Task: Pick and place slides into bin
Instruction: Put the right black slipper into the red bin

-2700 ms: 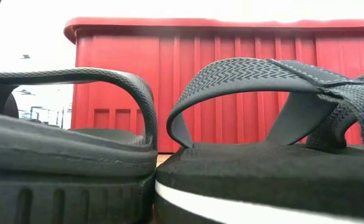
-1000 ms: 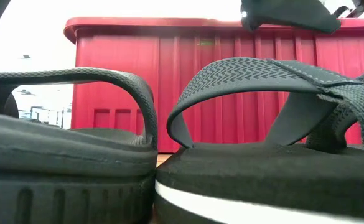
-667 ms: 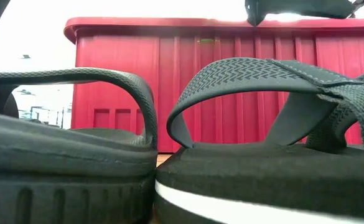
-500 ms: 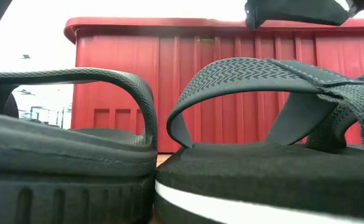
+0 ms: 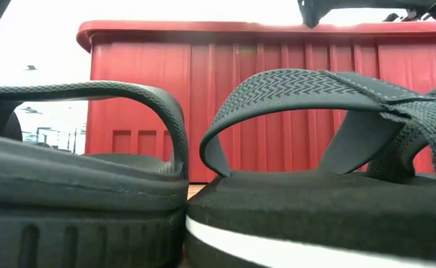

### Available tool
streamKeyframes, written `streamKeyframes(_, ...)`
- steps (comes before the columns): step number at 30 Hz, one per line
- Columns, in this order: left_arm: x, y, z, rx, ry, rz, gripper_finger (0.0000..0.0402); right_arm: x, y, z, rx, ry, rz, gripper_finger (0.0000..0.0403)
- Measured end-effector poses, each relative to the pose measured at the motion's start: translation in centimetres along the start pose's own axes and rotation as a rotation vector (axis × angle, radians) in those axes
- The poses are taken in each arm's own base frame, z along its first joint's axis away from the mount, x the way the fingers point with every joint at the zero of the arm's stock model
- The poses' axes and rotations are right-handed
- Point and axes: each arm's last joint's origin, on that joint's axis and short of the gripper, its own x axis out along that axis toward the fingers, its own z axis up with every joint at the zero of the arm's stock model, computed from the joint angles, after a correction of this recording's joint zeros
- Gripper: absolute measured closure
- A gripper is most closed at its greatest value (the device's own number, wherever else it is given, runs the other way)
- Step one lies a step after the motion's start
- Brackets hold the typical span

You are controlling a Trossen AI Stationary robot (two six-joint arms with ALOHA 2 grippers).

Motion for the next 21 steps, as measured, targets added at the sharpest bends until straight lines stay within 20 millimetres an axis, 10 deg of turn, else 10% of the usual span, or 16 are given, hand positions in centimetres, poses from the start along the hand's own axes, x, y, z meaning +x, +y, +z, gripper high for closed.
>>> streamKeyframes(21,6.0,-1.3,-2.5,0.028,-0.024,-0.025,0.0176,0.0,0.1,0.2,0.042,-0.016,0.004,0.0403)
